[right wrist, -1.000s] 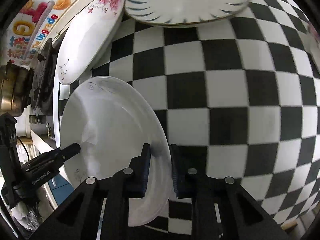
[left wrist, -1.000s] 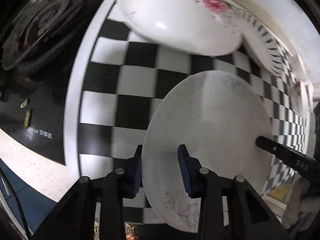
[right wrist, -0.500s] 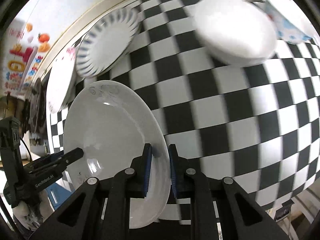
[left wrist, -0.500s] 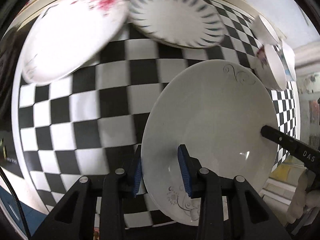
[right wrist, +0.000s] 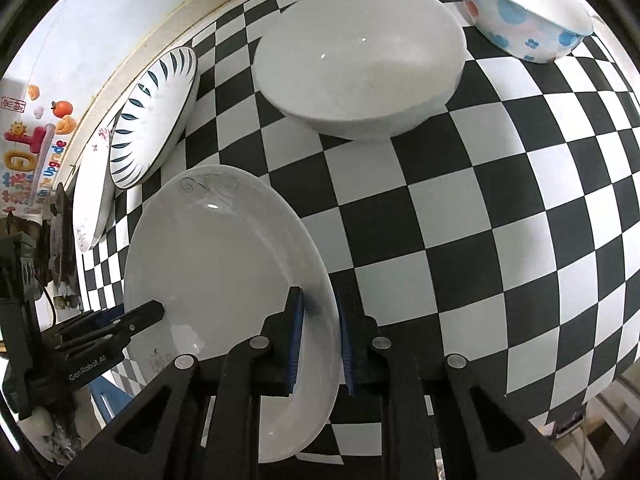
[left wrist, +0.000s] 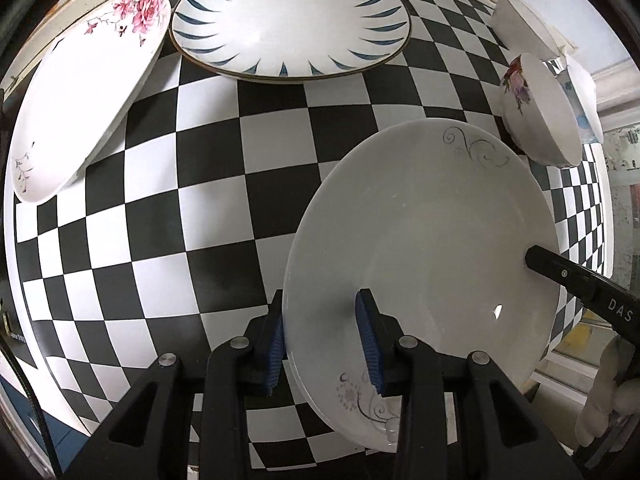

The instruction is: Organize plates and bowls

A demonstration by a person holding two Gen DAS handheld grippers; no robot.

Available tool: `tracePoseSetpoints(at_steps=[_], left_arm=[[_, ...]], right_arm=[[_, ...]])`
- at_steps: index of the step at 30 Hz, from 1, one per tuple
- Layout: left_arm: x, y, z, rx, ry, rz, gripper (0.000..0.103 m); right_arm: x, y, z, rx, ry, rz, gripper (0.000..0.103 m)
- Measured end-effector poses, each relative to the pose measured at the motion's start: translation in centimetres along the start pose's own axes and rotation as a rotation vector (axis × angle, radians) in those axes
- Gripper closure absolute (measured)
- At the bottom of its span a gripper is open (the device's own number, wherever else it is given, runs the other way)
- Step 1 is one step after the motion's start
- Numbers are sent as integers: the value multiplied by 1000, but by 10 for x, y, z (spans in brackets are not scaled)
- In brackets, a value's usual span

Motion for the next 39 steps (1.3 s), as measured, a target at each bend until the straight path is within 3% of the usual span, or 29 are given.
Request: tracePoseSetpoints(at_steps=[14,17,19,20,22,25,27,29,30,33,37,39], left_arm=[[4,-9,-11,9,36,-6,72],[16,18,-9,-28,66,-22,71],[40,53,-6,-102,113,-17,71],[52,67,-4,-131,138,-15,70],[89,96,1,-196,215,-8,56],[152,114,11,-262,351,19,43],[189,109,20,-257,444,22,43],[222,95,24,-240,561,-31,43],[239,87,28,-244,635,-67,44],[260,73,33,-251,723,-89,45],[275,44,40,-226,815,-125,45],[277,35,46,-215,829,-125,45]], right_arm=[[-1,-12,0,31,4,16,84],[-7,-11,-1,80,-32,17,83],[-11,7,2,70,-72,23,82],[-9,20,4,51,-78,22,78],[6,51,13,2,-62,33,69],[72,83,39,-24,41,184,56],[135,84,64,-4,171,293,50],[190,72,90,4,291,339,51],[213,61,102,4,349,327,51],[286,-2,145,88,520,288,51],[332,-76,184,200,619,220,52],[344,-108,202,242,649,160,57]])
Point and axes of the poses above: each gripper's, at about its wrist camera, not at the fingertips, and y roughly against the way its jaws point, x to its left, z to its top, the point moved 6 cm from there along -y, roughly the way its jaws point, and after that the axes turned 3 degrees about -x, right-handed, at the moved point
